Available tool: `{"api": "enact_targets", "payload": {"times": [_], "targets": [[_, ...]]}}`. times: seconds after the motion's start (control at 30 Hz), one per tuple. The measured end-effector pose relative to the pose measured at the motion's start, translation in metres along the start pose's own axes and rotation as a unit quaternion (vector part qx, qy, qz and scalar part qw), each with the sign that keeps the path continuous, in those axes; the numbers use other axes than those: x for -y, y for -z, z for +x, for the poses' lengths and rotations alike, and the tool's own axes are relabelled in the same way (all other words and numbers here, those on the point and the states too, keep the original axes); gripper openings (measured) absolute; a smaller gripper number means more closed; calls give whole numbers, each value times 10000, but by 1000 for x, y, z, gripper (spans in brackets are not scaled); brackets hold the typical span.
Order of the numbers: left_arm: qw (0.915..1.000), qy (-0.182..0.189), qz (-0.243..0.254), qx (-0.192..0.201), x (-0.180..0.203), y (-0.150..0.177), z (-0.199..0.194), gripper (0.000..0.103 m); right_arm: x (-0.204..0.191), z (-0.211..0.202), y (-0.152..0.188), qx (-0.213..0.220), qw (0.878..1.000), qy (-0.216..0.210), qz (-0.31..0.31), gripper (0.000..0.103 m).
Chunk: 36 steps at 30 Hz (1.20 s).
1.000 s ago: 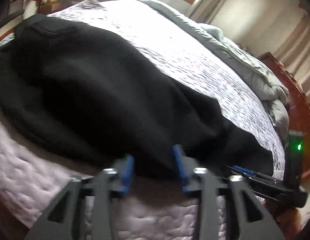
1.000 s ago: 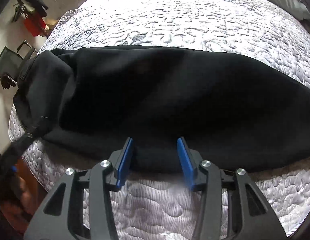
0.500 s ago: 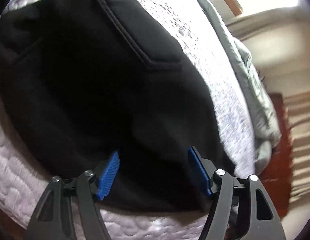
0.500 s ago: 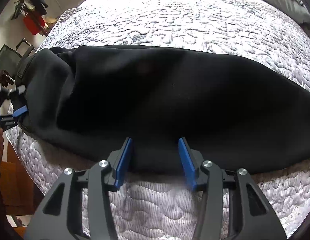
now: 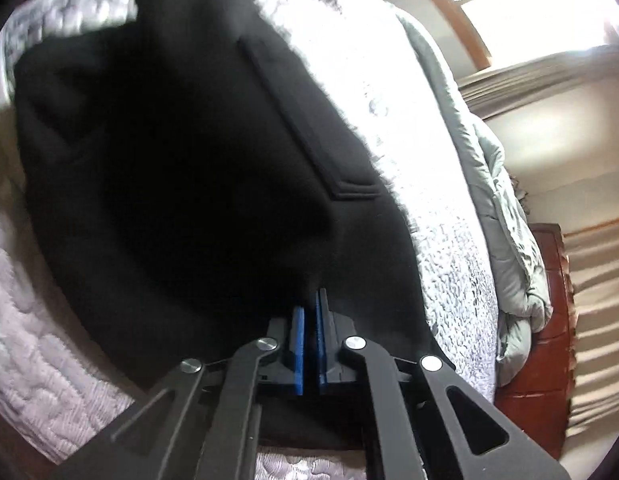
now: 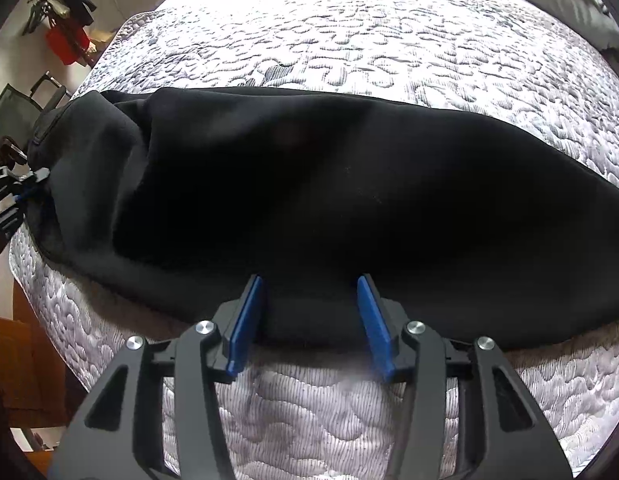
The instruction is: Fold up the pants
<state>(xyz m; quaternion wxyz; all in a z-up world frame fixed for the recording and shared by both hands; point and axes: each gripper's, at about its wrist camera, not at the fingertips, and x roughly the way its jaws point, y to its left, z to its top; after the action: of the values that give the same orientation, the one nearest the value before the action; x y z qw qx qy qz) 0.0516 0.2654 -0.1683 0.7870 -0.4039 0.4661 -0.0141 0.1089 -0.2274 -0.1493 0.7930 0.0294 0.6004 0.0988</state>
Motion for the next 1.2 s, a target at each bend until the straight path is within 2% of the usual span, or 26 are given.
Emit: {"api": "enact_targets", "payload": {"times": [0.1,0.2,0.3,0.33,0.4,0.43,0.53,0.6,0.63,0.67,0.7,0.73,0.83,0.9,0.93,0.97,1.03,1.1,1.2], "targets": [[9991,57,226,357,16,11,-19,4,0,0,0,-15,10000,-8,-11,49],[9972,76,277,698,14,27,-45,4,1,0,0,-24,10000,-45,-10,49],[9952,-231,290,906,0,50,-52,4,2,0,0,-43,10000,-57,-14,49],[9934,-494,402,957,-7,62,-47,4,1,0,0,-61,10000,-42,-35,49],[9925,-800,425,816,-22,72,-27,4,0,1,-1,-95,9999,-15,-50,50],[9938,-786,351,710,-30,73,-19,4,0,1,-2,-101,9999,-12,-50,50],[9972,-409,26,630,-47,67,-15,6,-1,0,-2,-110,9999,0,-80,50],[9975,-249,-179,629,-47,60,-24,15,0,0,-2,-96,9999,-29,-78,51],[9972,-243,-258,663,-49,55,-29,31,0,0,-2,-92,9999,-48,-68,51],[9963,-283,-340,733,-50,47,-35,57,1,0,-2,-92,9999,-60,-56,51],[9957,-308,-373,796,-52,42,-38,64,1,0,-2,-93,9999,-56,-51,52],[9949,-370,-375,860,-54,31,-42,65,0,0,-2,-93,9999,-41,-58,52],[9958,-539,-360,648,-63,10,-38,65,-3,1,-1,-78,9999,42,-118,53],[9970,-509,-378,445,-66,4,-33,65,-4,1,-1,-77,9999,55,-124,54],[9971,-551,-365,368,-68,2,-32,60,-3,1,-1,-81,9999,48,-118,54],[9965,-673,-323,364,-69,0,-31,46,-3,1,-1,-86,9999,36,-109,54],[9952,-874,-201,385,-65,-3,-26,31,-3,1,-2,-92,9999,37,-113,54],[9952,-823,-218,491,-66,0,-32,24,-3,1,-2,-99,9999,52,-131,55],[9906,-1017,-152,897,-63,16,-49,16,-3,1,-3,-106,9998,43,-137,55]]}}
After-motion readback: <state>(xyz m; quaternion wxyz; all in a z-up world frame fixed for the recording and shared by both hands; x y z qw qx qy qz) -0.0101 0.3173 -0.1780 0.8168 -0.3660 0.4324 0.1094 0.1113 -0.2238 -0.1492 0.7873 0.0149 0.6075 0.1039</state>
